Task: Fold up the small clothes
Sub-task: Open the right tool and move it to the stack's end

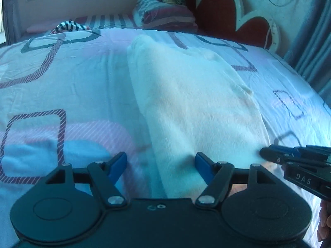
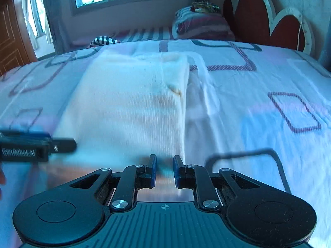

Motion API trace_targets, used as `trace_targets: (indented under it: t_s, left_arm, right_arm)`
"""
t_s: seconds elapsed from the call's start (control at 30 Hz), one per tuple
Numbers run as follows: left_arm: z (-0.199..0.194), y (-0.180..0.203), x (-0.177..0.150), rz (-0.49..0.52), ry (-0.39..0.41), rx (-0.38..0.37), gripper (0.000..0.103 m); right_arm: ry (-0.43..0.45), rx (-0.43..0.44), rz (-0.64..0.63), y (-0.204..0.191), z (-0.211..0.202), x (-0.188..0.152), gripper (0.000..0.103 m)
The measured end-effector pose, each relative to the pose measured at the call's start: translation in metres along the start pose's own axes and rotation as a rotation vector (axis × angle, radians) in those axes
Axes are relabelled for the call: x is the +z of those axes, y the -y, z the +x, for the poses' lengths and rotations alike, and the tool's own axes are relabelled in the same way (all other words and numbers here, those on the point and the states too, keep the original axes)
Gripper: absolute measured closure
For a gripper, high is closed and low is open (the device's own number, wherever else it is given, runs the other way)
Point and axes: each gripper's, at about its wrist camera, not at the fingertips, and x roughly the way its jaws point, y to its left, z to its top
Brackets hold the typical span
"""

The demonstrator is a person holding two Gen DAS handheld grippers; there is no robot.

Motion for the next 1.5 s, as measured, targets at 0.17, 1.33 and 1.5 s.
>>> trace_targets:
  t_s: [0.17,1.33,1.5]
  left_arm:
    - [0.001,-0.001,-0.001,-0.014,-0.002,-0.001,0.032]
    - [0.008,0.003,0.072,-0.107,0.005,0.084,0.021]
    - [0.027,-0.004,0.087,-0.161,0.010,0.046,0.020]
  right_arm:
    - [-0.016,-0.026,0.006,0.000,-0.005,-0.007,0.087]
    - [-0.061,0.237,-0.040,0.065,0.023,0.060,0.024]
    - [-0.013,0.287,0.176,0.078,0.044,0.079,0.024]
